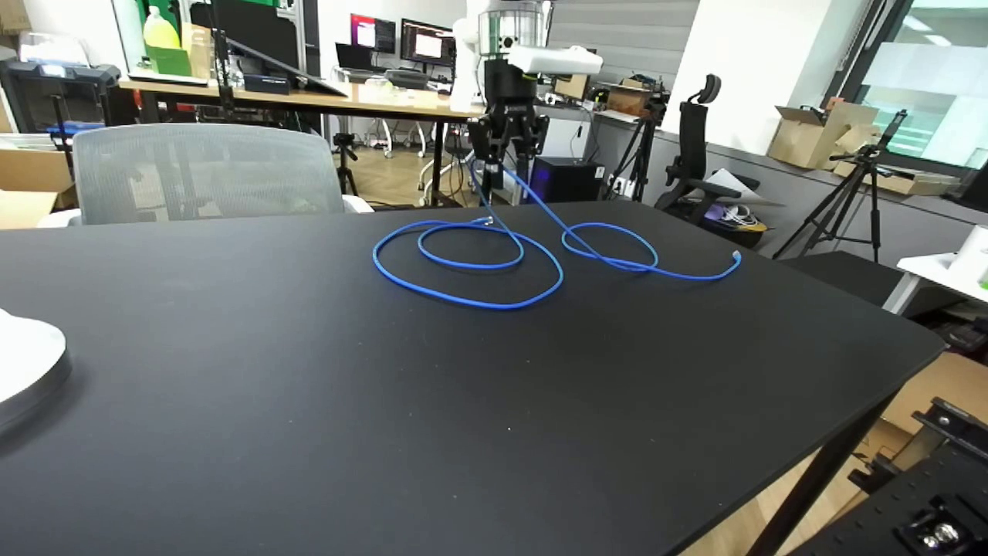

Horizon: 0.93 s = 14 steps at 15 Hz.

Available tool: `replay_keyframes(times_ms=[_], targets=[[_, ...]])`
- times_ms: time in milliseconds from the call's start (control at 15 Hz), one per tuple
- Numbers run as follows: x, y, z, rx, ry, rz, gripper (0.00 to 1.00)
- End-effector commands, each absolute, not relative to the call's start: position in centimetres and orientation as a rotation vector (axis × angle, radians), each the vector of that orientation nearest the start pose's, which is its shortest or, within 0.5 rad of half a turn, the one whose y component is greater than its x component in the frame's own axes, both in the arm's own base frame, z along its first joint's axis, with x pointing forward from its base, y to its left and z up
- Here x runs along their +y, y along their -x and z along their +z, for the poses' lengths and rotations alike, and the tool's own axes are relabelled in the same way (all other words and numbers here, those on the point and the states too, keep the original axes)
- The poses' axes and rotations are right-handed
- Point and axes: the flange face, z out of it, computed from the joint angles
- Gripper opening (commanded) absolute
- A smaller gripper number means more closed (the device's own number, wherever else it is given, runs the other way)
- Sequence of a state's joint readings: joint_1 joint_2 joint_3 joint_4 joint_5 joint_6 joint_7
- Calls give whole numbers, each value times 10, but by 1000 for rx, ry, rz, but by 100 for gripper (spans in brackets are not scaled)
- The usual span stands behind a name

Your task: Pick up the the cable and put it straight on the table

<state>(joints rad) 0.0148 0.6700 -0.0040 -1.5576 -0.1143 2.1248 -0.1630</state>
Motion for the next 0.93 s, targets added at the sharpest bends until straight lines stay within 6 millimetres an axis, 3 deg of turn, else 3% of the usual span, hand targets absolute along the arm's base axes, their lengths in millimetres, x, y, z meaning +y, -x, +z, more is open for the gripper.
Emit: replay_keyframes(times_ms=[0, 200, 333, 467, 867], targets=[[13, -677, 268, -415, 3193, 212, 83], [26, -659, 284, -490, 3146, 250, 99], [35, -639, 292, -606, 3077, 283, 100], [39, -619, 294, -612, 3069, 296, 100], [24, -585, 290, -443, 3216, 19, 100]])
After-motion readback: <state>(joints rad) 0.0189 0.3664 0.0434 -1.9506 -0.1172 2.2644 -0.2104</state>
